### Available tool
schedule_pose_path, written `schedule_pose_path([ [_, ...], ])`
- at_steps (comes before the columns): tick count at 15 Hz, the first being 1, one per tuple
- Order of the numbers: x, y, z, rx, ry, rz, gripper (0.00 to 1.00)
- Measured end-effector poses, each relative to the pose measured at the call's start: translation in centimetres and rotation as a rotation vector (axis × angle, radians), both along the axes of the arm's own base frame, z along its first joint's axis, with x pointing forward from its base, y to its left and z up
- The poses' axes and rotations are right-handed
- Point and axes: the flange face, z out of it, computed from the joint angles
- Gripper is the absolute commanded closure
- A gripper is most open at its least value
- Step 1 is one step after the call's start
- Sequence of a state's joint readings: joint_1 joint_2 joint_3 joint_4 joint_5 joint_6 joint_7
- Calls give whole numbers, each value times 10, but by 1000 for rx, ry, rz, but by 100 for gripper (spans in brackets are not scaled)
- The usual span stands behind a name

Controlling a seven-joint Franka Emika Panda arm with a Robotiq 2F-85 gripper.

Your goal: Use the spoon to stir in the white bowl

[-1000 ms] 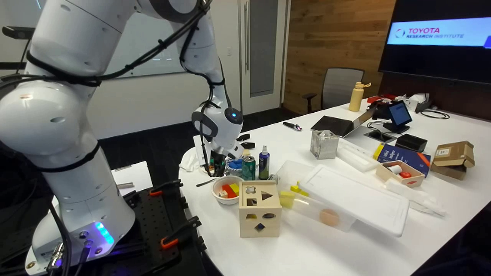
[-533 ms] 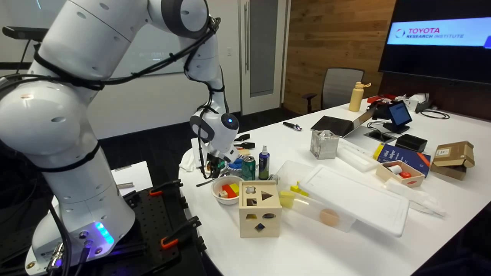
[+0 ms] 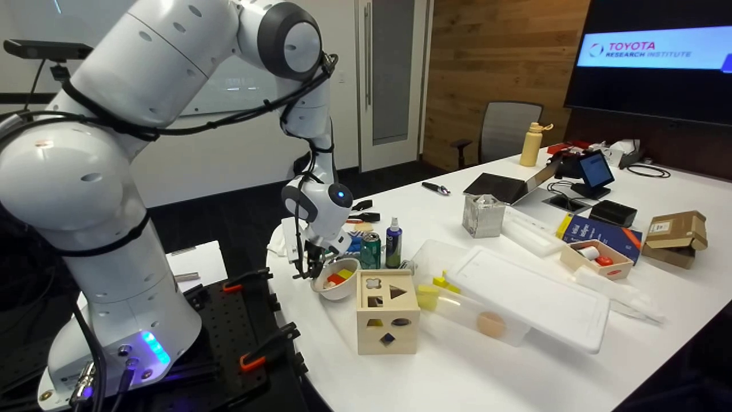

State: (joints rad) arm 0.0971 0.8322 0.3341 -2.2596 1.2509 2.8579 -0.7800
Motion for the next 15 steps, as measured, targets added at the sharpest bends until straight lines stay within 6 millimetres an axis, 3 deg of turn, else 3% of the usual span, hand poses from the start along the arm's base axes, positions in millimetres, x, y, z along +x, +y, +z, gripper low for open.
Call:
schedule_pose_path([
  [4,7,0,-14,-7,-7,37,0],
  [8,9,4,-15,-7,-15,58,0],
  [9,11,6,-15,-6,-19,61,25],
  [10,12,8,-14,-4,-23,64,26],
  [15,20,12,-14,2,-37,64,65],
])
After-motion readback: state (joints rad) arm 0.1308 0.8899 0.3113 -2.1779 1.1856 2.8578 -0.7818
